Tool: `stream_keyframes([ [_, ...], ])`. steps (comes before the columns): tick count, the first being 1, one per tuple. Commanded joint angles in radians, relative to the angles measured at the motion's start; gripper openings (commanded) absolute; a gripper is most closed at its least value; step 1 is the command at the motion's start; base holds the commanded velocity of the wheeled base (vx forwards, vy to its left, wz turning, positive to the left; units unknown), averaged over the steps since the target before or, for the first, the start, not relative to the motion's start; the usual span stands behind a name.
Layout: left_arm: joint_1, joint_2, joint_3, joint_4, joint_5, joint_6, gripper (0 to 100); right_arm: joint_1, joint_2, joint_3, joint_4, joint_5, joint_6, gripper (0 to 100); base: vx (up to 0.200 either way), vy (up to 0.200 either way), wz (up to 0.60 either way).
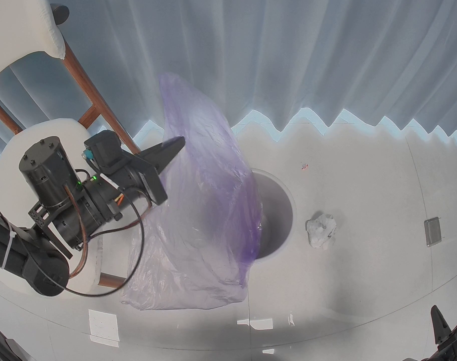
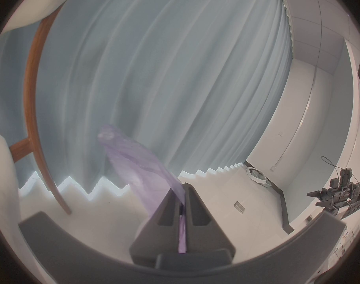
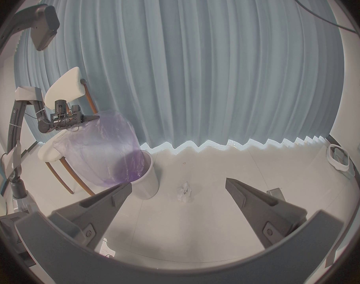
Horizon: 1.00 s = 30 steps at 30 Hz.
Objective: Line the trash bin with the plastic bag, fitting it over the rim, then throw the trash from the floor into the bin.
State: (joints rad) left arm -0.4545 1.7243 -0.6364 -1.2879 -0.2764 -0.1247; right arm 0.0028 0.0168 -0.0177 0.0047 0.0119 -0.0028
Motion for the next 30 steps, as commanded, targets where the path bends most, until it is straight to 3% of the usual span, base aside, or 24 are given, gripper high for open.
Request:
stream_keyframes([
  [1,-0.128,0.012,-0.002,0.01,0.075,0.03,0,0.0,-0.017,0.016,0.0,0.002,0.0,100,0.0,0.0,0.0],
  [8,-0.159,0.023,0.001,-0.004,0.092,0.03,0,0.0,-0.017,-0.005,-0.009,0.003,0.017,100,0.0,0.0,0.0],
  [12,-0.162,0.024,0.0,-0.004,0.111,0.031,0,0.039,0.149,-0.242,-0.052,-0.004,0.145,100,0.0,0.0,0.0],
  [14,-0.162,0.028,0.0,-0.004,0.112,0.03,0,0.048,0.209,-0.283,-0.046,0.01,0.15,100,0.0,0.0,0.0],
  [17,-0.161,0.037,-0.005,-0.005,0.112,0.028,0,0.066,0.361,-0.283,-0.048,0.095,0.188,100,0.0,0.0,0.0],
  [19,-0.156,0.037,-0.008,-0.005,0.112,0.028,0,0.071,0.423,-0.281,-0.052,0.141,0.259,100,0.0,0.0,0.0],
  [21,-0.153,0.037,-0.009,-0.005,0.112,0.027,0,0.074,0.523,-0.297,-0.057,0.218,0.386,100,0.0,0.0,0.0],
  [23,-0.153,0.037,-0.009,-0.005,0.112,0.027,0,0.074,0.568,-0.303,-0.063,0.244,0.414,100,0.0,0.0,0.0],
  [24,-0.153,0.035,-0.009,-0.005,0.114,0.027,0,0.074,0.681,-0.308,-0.104,0.318,0.452,100,0.0,0.0,0.0],
  [30,-0.148,0.028,-0.016,-0.004,0.115,0.027,0,0.108,0.897,-0.275,-0.216,0.433,0.448,100,0.0,0.0,0.0],
])
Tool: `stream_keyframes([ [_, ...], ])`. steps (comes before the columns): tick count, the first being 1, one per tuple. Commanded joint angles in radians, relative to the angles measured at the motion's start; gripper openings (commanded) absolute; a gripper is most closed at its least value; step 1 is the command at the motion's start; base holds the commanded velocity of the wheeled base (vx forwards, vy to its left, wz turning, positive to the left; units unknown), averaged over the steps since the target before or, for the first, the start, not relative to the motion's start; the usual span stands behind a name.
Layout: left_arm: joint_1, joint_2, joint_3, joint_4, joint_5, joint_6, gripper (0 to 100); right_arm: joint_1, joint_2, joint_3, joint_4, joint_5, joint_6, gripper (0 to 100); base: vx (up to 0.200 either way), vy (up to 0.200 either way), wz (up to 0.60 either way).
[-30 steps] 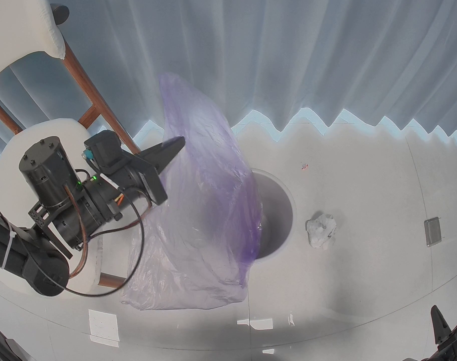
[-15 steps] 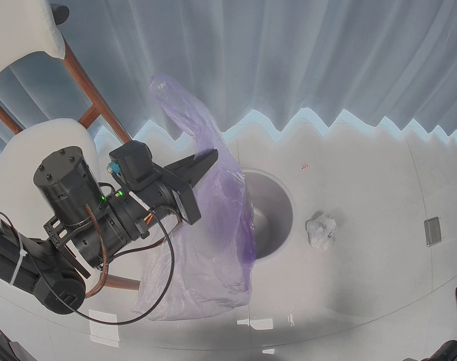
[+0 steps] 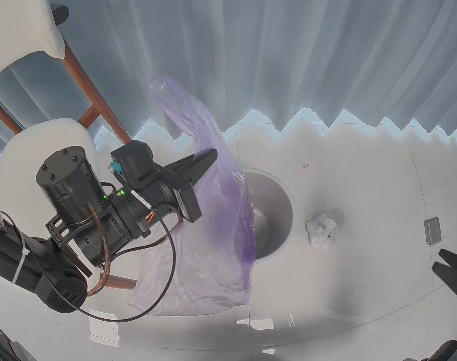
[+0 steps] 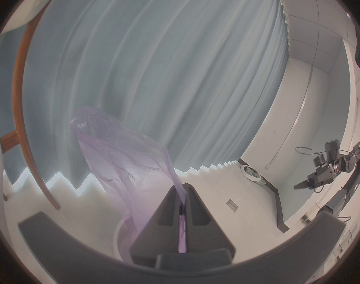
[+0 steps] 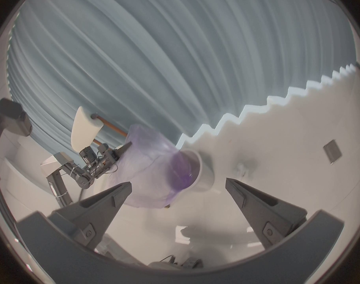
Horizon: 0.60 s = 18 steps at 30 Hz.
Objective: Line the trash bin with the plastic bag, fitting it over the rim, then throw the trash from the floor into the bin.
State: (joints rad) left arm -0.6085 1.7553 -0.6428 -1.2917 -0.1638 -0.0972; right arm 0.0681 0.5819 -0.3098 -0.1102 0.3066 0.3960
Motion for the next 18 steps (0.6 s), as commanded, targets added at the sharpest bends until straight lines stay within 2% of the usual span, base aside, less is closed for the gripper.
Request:
stream_keyframes([
  [1,0.006,-0.004,-0.009,0.0,0.003,-0.001,0,0.042,0.332,0.017,-0.101,0.138,0.049,100,0.0,0.0,0.0],
  [6,-0.004,-0.004,-0.011,-0.001,0.041,0.001,0,0.194,0.503,0.054,-0.212,0.149,0.05,100,0.0,0.0,0.0],
  [10,0.003,-0.004,-0.012,-0.001,0.04,0.001,0,0.289,0.615,0.06,-0.276,0.149,0.049,100,0.0,0.0,0.0],
  [15,0.003,0.004,-0.011,-0.001,0.037,0.002,0,0.444,0.75,0.097,-0.375,0.149,0.047,100,0.0,0.0,0.0],
  [18,0.001,0.004,-0.009,-0.001,0.037,0.002,0,0.49,0.849,0.109,-0.448,0.149,0.046,100,0.0,0.0,0.0],
])
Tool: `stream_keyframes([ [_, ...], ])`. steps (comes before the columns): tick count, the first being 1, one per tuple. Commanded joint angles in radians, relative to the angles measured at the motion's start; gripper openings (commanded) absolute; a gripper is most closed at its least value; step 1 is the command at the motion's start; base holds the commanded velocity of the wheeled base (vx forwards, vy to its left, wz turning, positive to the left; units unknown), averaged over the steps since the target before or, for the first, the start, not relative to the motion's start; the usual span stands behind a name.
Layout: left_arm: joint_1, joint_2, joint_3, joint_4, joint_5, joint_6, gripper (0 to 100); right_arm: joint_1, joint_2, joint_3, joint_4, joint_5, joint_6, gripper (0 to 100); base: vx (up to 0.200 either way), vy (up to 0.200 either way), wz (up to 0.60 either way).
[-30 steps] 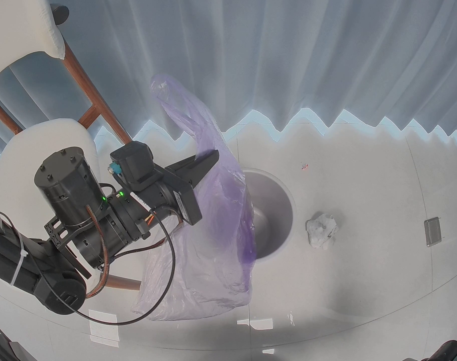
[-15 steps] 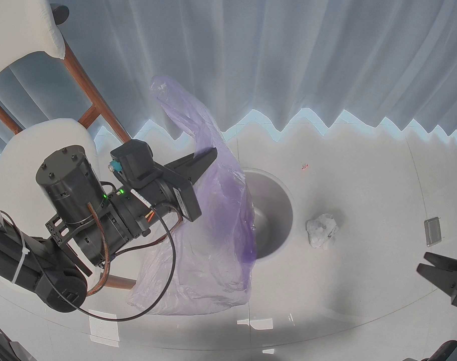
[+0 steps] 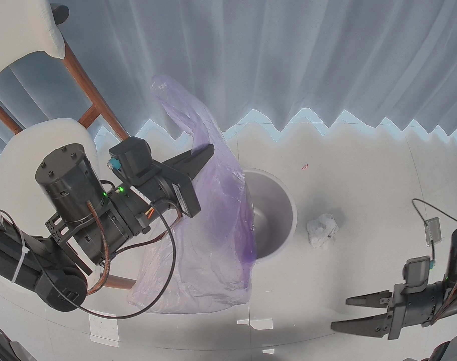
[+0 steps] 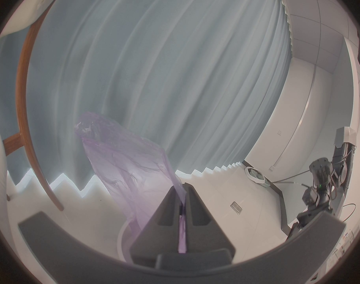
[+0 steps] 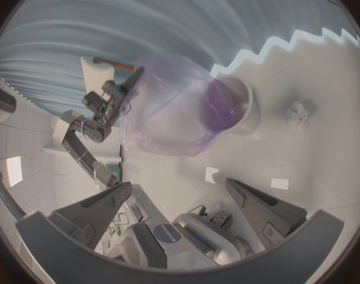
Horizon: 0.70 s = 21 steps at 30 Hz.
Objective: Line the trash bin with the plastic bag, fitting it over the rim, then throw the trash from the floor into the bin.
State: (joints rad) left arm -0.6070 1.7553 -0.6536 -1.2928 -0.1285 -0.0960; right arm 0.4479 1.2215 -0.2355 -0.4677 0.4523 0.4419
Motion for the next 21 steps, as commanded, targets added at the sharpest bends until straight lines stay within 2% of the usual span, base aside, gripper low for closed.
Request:
stream_keyframes([
  [1,0.0,0.004,0.0,0.0,0.001,0.001,0,0.117,0.25,0.036,-0.126,0.003,0.0,100,0.0,0.0,0.0],
  [7,0.001,0.004,0.0,0.0,0.001,0.001,0,0.129,0.46,0.045,-0.365,0.0,-0.003,100,0.0,0.0,0.0],
  [8,0.0,0.004,0.0,0.0,0.001,0.001,0,0.147,0.518,0.05,-0.447,-0.003,-0.002,100,0.0,0.0,0.0],
  [12,0.0,0.004,0.0,0.0,0.001,0.001,0,0.192,0.645,0.055,-0.617,-0.024,0.009,100,0.0,0.0,0.0],
  [13,0.0,0.004,0.0,0.0,0.001,0.001,0,0.192,0.645,0.055,-0.617,-0.024,0.009,0,0.0,0.0,0.0],
  [16,0.0,0.006,0.0,0.0,0.0,0.001,0,0.242,0.786,0.053,-0.773,-0.061,0.02,0,0.0,0.0,0.0],
  [18,0.0,0.006,0.0,0.0,0.0,-0.001,0,0.252,0.846,0.045,-0.836,-0.063,0.024,0,0.0,0.0,0.0],
  [21,-0.004,0.006,0.0,0.0,0.001,0.001,0,0.259,0.991,0.033,-1.037,-0.08,0.046,0,0.0,0.0,0.0],
])
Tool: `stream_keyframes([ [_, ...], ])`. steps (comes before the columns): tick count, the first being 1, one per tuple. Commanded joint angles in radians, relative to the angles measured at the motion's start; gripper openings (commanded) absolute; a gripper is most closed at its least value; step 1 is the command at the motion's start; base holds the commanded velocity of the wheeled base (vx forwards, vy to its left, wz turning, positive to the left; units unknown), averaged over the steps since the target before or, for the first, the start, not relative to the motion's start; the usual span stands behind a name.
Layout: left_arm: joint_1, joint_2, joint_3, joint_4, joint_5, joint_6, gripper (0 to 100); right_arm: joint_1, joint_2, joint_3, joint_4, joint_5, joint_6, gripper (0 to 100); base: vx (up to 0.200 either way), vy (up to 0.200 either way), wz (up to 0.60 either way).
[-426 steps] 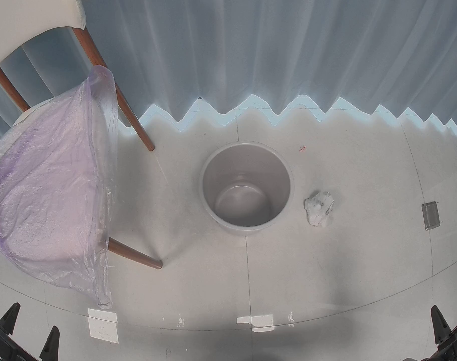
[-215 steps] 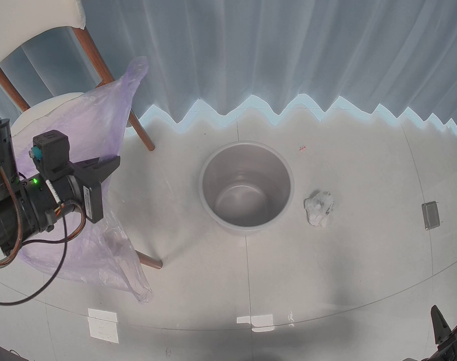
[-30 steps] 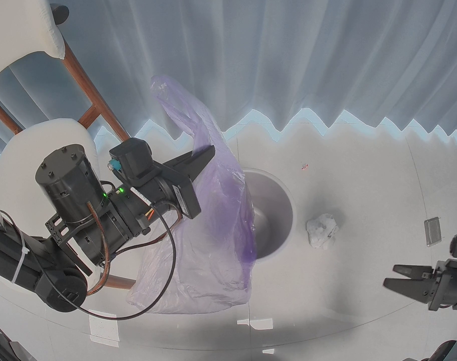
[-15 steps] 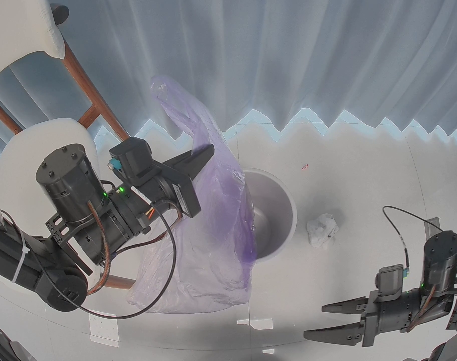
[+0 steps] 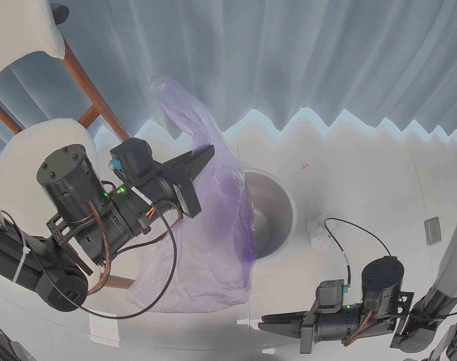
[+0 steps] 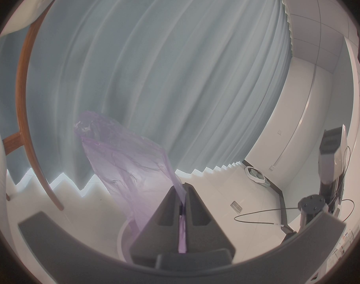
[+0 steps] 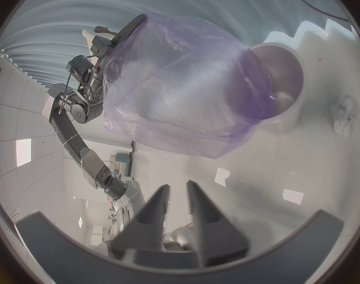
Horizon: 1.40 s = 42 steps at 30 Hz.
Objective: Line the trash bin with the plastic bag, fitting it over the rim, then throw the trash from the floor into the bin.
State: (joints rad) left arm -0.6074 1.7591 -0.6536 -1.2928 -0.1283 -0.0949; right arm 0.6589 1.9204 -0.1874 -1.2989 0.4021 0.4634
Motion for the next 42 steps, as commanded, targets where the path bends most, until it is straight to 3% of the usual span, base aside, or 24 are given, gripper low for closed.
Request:
stream_keyframes([
  [1,-0.003,0.002,0.0,0.0,0.001,0.0,0,0.048,0.33,-0.024,-0.27,-0.039,0.031,0,0.0,0.0,0.0],
  [5,-0.005,0.002,0.0,0.0,0.003,0.0,0,0.048,0.367,-0.13,-0.266,-0.106,0.078,0,0.0,0.0,0.0],
  [11,-0.009,0.002,0.003,0.0,0.004,0.001,0,0.031,0.335,-0.28,-0.269,-0.118,0.212,0,0.0,0.0,0.0],
  [30,-0.011,-0.001,0.008,0.0,-0.004,0.001,0,-0.147,0.431,-0.802,-0.186,-0.21,0.233,0,0.0,0.0,0.0],
  [42,-0.012,-0.006,0.019,0.009,0.007,0.0,0,-0.157,0.52,-0.813,-0.172,-0.215,0.222,0,0.0,0.0,0.0],
])
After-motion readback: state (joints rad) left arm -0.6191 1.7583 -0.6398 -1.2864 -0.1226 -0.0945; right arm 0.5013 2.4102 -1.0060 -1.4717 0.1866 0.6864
